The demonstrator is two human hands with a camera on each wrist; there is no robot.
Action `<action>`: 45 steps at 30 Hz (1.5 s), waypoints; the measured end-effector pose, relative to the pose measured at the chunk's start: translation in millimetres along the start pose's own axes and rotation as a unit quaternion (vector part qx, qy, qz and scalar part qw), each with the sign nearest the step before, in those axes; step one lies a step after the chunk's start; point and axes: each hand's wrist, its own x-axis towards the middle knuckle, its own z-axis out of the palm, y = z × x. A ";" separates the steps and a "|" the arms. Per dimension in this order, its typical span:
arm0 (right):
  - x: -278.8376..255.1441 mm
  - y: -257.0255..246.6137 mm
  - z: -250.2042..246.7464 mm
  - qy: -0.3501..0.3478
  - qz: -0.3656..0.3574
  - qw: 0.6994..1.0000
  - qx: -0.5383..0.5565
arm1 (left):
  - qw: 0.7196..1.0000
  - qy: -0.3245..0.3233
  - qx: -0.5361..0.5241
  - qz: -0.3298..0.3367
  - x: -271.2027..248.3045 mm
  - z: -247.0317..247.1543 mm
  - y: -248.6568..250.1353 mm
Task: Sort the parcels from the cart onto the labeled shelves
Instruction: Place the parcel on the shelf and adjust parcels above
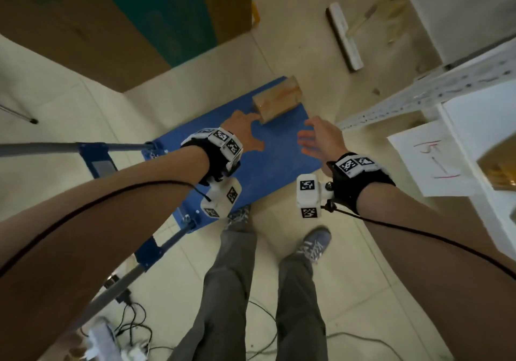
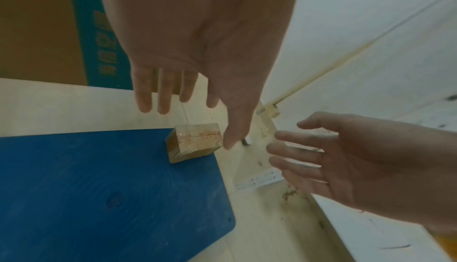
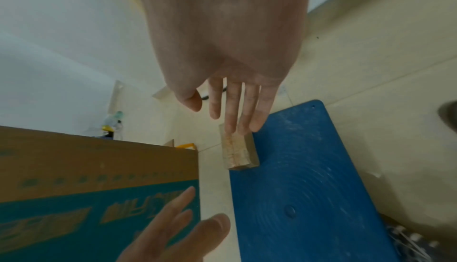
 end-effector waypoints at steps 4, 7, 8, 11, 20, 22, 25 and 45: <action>61.1 40.8 24.0 -0.022 0.052 0.998 -0.008 | 0.996 -0.029 0.075 -0.038 67.0 22.6 -20.1; 105.6 61.8 38.1 -0.035 0.080 0.996 -0.001 | 0.996 -0.021 0.075 -0.045 112.8 41.3 -30.4; 121.8 67.7 41.6 -0.037 0.084 0.996 0.000 | 0.996 -0.012 0.073 -0.044 129.4 48.4 -33.7; 164.0 80.1 48.6 -0.046 0.081 0.996 0.000 | 0.996 0.019 0.086 -0.031 170.8 65.0 -41.2; 258.3 73.9 69.6 -0.085 0.064 0.994 0.023 | 0.989 0.123 0.074 0.019 279.6 74.3 -27.8; 266.3 76.7 75.7 -0.080 0.065 0.994 0.045 | 0.991 0.116 0.067 0.025 296.5 74.2 -26.1; 271.9 91.2 86.0 -0.080 0.075 0.992 0.066 | 0.992 0.100 0.066 0.029 307.2 81.6 -33.4; 148.7 161.6 39.1 -0.069 0.158 0.967 0.187 | 0.916 0.006 -0.394 -0.072 133.1 104.6 -50.3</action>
